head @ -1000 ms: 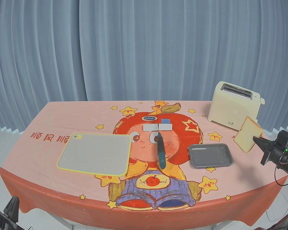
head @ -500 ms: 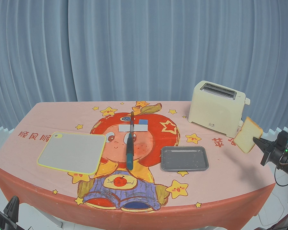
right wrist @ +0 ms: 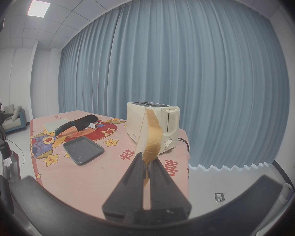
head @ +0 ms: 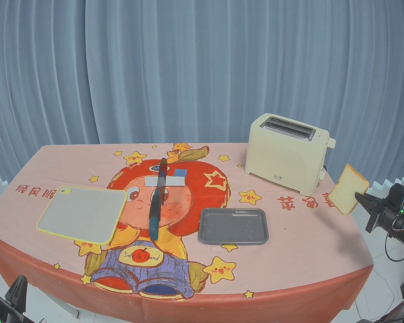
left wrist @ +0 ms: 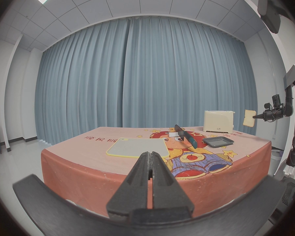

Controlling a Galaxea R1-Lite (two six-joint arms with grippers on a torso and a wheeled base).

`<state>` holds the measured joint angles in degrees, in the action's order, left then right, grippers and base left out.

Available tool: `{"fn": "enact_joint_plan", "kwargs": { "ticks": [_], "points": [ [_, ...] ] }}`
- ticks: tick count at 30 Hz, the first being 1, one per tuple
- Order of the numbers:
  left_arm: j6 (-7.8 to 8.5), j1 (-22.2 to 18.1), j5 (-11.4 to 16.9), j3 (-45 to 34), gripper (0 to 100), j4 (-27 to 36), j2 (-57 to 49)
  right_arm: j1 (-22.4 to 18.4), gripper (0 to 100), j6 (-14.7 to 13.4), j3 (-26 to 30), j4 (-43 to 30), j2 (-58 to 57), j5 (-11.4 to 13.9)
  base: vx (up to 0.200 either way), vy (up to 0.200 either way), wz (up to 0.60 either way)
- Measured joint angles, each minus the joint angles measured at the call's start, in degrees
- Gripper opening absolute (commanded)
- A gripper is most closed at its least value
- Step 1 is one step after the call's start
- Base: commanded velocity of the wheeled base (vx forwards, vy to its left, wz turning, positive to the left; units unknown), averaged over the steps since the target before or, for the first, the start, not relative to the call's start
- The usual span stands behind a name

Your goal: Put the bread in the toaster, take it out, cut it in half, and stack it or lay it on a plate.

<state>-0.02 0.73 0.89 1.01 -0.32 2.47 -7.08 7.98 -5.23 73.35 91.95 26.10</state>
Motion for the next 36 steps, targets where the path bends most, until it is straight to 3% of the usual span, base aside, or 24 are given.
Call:
{"fn": "enact_joint_plan", "kwargs": {
  "ticks": [16,27,36],
  "points": [
    [0.02,0.1,0.0,0.0,0,0.0,0.0,-0.1,0,-0.1,-0.2,-0.1,-0.2,0.7,0.0,0.0,0.0],
    [0.02,0.0,0.0,0.0,0,0.0,0.0,-1.2,0,0.1,-0.5,-0.1,-1.9,6.2,0.0,0.0,0.0],
    [0.02,0.0,0.0,0.0,0,0.0,0.0,-3.9,0,10.1,1.0,-0.1,-3.1,14.5,0.0,0.0,0.0]
  ]
}}
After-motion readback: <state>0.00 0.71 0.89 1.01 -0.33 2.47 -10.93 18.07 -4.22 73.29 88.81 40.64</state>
